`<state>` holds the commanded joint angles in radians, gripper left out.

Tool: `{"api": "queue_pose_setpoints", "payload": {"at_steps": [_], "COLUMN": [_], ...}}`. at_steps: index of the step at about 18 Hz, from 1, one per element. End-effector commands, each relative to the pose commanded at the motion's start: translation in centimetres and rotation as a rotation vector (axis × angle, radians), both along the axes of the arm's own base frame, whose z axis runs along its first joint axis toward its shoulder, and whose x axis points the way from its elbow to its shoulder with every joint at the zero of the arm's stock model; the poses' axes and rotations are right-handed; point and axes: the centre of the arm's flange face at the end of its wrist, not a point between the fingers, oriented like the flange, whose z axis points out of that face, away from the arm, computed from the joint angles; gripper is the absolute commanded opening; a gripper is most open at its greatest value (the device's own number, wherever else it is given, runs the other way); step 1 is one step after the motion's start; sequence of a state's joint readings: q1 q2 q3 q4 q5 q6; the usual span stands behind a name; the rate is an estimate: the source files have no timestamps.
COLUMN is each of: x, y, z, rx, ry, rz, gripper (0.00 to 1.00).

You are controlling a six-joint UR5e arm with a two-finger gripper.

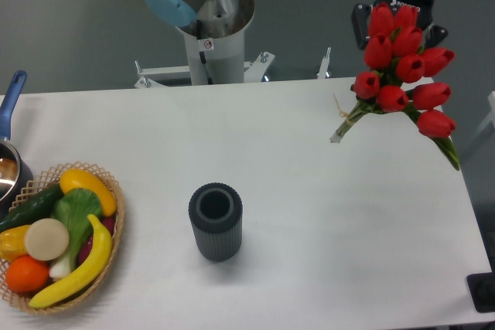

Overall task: Place the flowers on the table
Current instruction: 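Carry the red tulip bouquet upward, holding the stems in the gripper, then lower the held tulips onto the table beside the black vase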

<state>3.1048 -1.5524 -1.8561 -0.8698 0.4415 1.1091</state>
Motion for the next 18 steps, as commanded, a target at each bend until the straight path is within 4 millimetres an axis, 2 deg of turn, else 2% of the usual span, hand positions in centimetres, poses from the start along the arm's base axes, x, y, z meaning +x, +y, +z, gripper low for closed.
{"api": "queue_pose_setpoints", "payload": {"at_steps": [5,13,18], "x": [-0.2,-0.8,-1.5], "y": [-0.3,0.3,2.2], "z": [-1.1,-3.4,-6.1], "rx": [-0.092,-0.246,-0.342], "ry": [0.004,0.003,-0.019], "rz": [0.036,0.064,0.046], "gripper": [0.30,0.28,0.28]}}
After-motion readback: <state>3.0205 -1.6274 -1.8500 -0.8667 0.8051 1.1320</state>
